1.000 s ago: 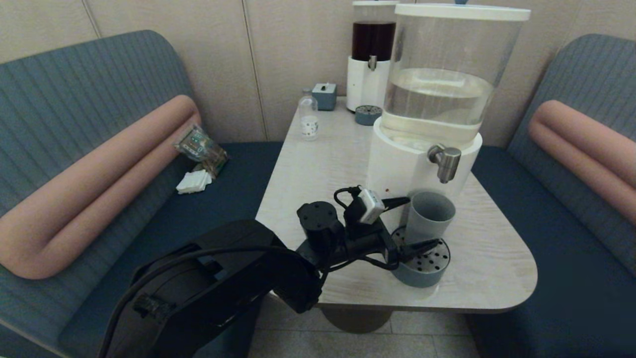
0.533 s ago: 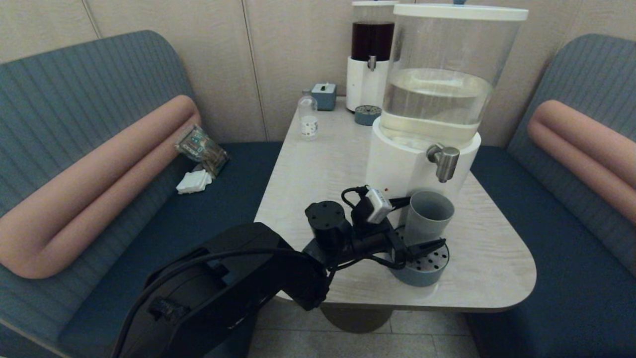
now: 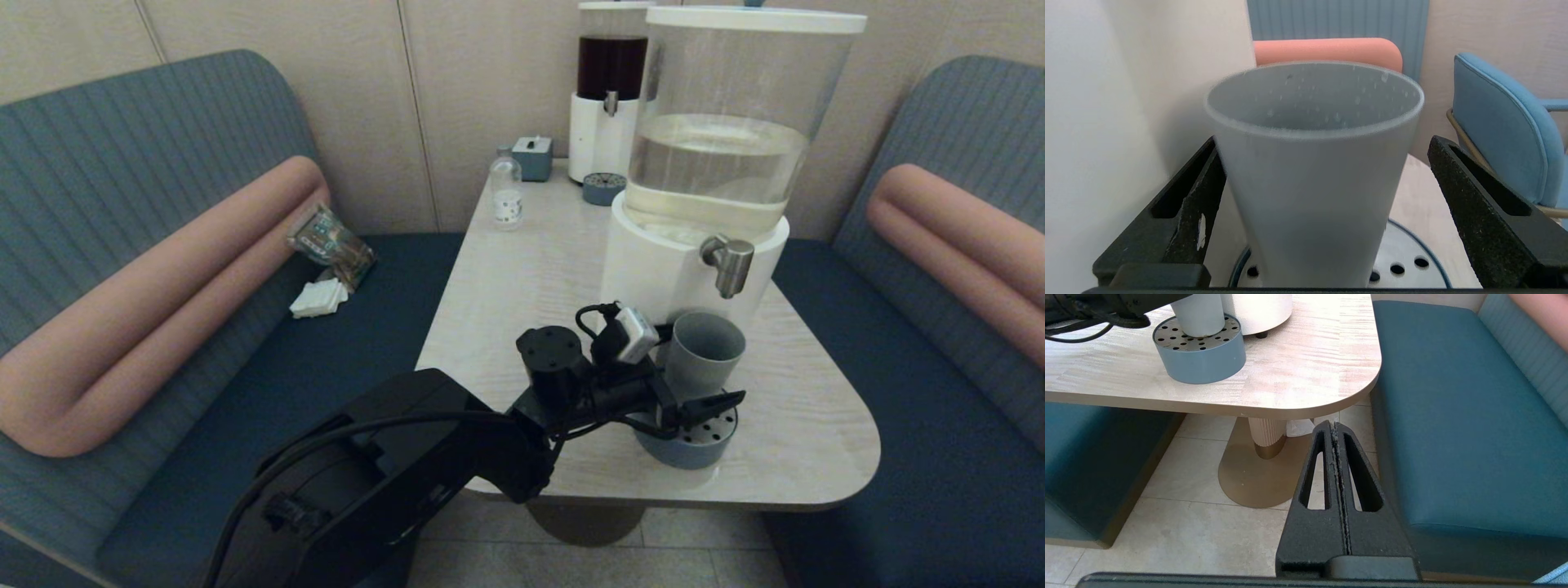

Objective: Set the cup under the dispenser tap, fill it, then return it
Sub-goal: Place the cup next to the water dispenser

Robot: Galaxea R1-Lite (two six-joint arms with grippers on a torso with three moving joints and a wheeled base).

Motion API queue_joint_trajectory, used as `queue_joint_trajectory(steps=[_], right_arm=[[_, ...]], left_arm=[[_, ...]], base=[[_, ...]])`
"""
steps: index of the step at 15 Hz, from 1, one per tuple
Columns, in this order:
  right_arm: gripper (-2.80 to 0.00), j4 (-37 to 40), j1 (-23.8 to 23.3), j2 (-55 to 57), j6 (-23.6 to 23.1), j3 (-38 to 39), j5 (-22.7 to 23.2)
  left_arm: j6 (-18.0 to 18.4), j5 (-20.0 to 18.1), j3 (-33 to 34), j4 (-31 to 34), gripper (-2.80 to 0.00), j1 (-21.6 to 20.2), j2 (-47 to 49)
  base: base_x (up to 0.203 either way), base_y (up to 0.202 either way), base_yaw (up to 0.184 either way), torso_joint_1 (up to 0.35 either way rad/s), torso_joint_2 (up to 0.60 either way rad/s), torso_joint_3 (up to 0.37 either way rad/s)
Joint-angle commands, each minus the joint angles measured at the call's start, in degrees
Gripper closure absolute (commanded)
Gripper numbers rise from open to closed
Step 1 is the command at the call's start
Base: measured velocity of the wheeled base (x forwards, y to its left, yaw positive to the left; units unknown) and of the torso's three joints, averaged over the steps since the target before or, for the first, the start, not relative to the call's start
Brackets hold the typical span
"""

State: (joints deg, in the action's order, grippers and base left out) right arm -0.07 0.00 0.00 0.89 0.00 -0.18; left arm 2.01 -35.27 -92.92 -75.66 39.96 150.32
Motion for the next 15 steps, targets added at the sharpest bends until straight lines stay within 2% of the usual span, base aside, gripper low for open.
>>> queue_joint_trajectory(steps=[1,4,5,11,15], right_arm=[[0.0,0.0,0.0,0.1,0.0,0.1,0.0],[0.0,0.0,0.0,0.1,0.0,0.1,0.0],[0.0,0.0,0.0,0.1,0.0,0.1,0.0],[0.0,0.0,0.0,0.1,0.0,0.1,0.0],[0.0,0.0,0.0,0.1,0.0,0.1,0.0]], left_arm=[[0.0,0.0,-1.4,0.4,-2.8,0.3,0.5],[0.0,-0.1,-1.4,0.9,-2.8,0.3,0.5],[0.0,-0.1,-1.4,1.0,0.0,0.3,0.5],[0.0,-0.1,-2.3,0.7,0.0,0.3,0.7],[0.0,0.6,0.6,-0.1,0.0,0.7,-1.4]], base=[[0.0,0.0,0.0,0.0,0.0,0.0],[0.0,0.0,0.0,0.0,0.0,0.0],[0.0,0.0,0.0,0.0,0.0,0.0],[0.0,0.0,0.0,0.0,0.0,0.0],[0.0,0.0,0.0,0.0,0.0,0.0]])
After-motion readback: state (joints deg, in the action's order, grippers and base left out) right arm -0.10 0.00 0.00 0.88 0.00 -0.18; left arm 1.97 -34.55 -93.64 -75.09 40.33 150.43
